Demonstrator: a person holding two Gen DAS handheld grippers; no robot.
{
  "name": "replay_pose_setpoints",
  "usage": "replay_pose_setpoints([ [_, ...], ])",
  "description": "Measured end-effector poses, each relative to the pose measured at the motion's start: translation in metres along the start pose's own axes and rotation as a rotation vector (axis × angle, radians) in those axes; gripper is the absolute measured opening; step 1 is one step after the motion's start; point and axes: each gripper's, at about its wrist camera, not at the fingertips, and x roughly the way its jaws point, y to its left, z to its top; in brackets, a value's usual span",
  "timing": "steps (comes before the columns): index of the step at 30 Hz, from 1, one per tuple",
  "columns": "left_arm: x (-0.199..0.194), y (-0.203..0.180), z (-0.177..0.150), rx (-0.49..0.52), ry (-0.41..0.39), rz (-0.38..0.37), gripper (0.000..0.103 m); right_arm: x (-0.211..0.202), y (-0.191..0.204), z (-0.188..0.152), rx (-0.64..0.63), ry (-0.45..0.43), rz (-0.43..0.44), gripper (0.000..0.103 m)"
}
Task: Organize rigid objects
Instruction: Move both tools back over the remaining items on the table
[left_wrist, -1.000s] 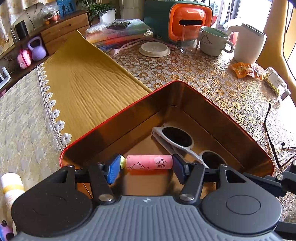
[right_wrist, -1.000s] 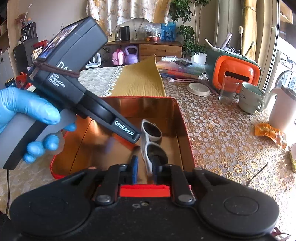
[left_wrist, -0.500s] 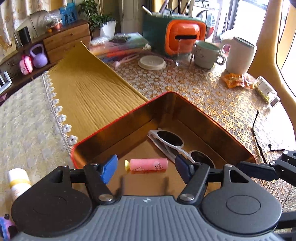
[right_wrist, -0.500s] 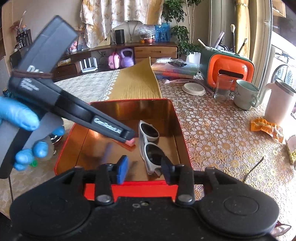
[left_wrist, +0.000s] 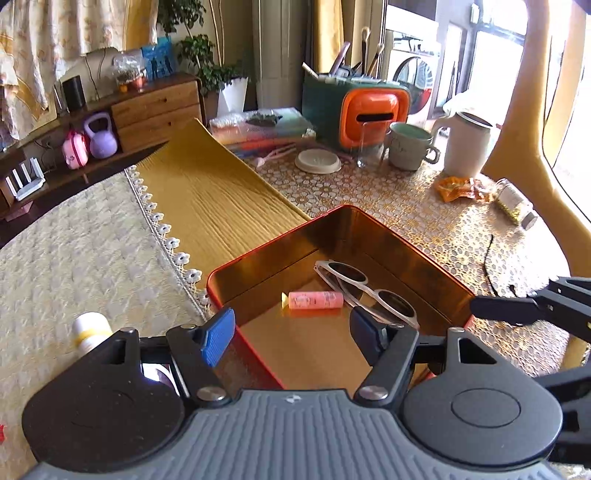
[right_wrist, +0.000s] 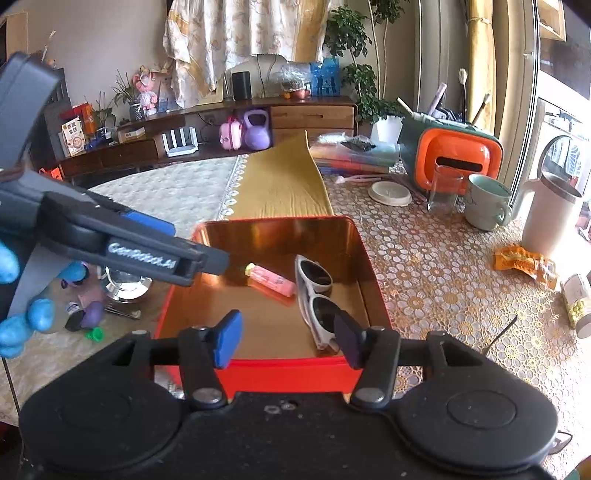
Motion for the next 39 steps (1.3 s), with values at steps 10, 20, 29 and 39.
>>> replay_pose_setpoints([
  [10, -0.048, 0.011, -0.026, -0.004, -0.053, -0.016, 0.069, -0.022, 0.018, 0.000, -0.009, -0.024, 0.004, 0.064],
  [20, -0.097, 0.030, -0.053, -0.027, -0.127, 0.015, 0.075, -0.043, 0.043, 0.000, 0.001, -0.068, 0.011, 0.079],
  [29, -0.133, 0.054, -0.085, -0.049, -0.170, 0.053, 0.084, -0.056, 0.064, -0.002, 0.021, -0.105, 0.032, 0.094],
  [39, -0.153, 0.081, -0.118, -0.090, -0.178, 0.106, 0.087, -0.054, 0.083, -0.008, 0.034, -0.110, 0.056, 0.103],
])
